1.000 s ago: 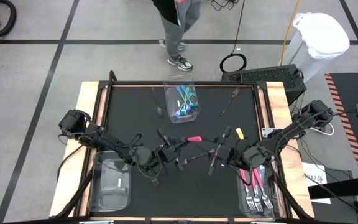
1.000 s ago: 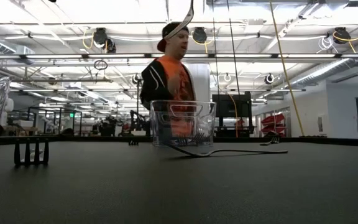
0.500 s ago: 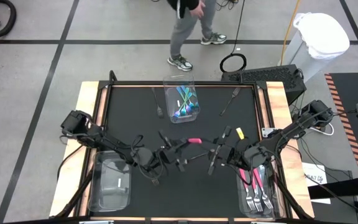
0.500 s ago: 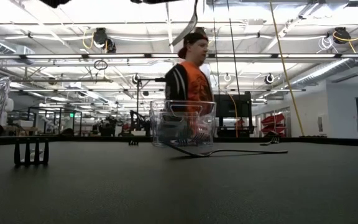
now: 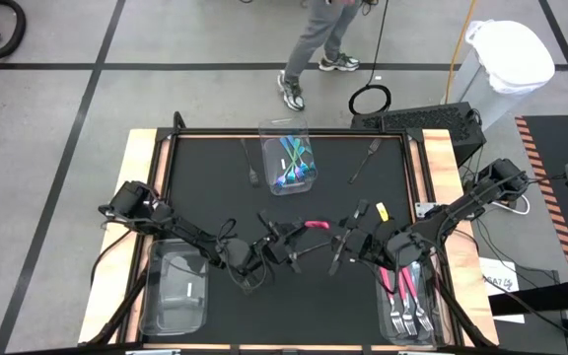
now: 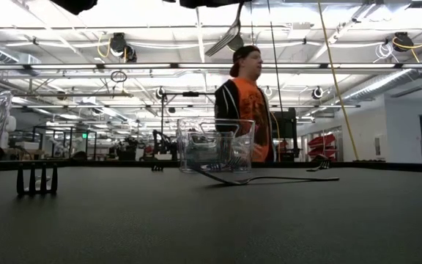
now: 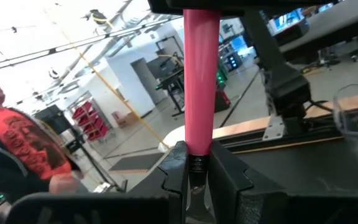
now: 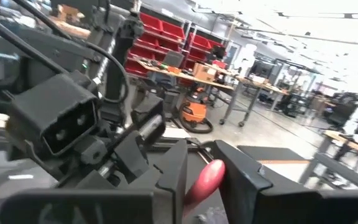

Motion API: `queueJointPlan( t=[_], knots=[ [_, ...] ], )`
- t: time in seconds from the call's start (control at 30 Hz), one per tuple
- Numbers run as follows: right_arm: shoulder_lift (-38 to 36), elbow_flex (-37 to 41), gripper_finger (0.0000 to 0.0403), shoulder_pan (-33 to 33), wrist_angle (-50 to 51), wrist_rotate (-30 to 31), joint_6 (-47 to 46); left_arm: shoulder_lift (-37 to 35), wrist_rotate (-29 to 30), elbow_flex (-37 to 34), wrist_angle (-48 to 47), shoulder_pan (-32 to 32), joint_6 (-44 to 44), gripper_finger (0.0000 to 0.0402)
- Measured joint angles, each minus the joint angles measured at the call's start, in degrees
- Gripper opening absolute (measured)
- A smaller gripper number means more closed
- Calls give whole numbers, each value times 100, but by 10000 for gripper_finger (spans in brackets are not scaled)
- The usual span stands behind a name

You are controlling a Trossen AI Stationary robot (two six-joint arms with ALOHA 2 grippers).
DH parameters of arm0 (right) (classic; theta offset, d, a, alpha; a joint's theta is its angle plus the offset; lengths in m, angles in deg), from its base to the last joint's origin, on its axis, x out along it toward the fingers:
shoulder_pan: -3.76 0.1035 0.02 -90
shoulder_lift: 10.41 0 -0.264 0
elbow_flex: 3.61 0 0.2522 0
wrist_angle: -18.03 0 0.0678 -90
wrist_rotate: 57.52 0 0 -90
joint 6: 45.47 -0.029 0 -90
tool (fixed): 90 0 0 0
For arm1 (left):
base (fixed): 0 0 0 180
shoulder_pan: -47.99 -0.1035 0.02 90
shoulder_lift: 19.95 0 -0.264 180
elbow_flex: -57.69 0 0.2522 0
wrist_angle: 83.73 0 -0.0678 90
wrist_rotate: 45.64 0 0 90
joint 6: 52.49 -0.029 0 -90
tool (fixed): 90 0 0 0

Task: Sort silverware by color (type)
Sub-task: Put the pink fork into the bottom right transparent bin

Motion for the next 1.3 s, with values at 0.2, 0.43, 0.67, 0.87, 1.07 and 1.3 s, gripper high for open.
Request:
queueJointPlan(
  t=[0.2, 0.43, 0.67, 0.87, 1.07, 1.3],
  knots=[
    [1, 0, 60, 37, 9, 76, 47, -2, 3, 0, -11, -2, -37, 40],
    [1, 0, 52, 39, 21, 55, 41, -2, 12, 0, -22, -2, -39, 40],
    [1, 0, 47, 39, 41, -23, -86, -2, 14, 0, -23, -13, -50, 40],
    [1, 0, 95, 39, 67, 126, -196, -2, 45, 0, -12, -15, -117, 40],
    [1, 0, 148, 39, 208, 277, -222, -2, 49, 0, -11, -15, -122, 40],
    [-1, 0, 112, 39, 226, 288, -222, -2, 157, 0, -13, -15, -170, 40]
  ],
)
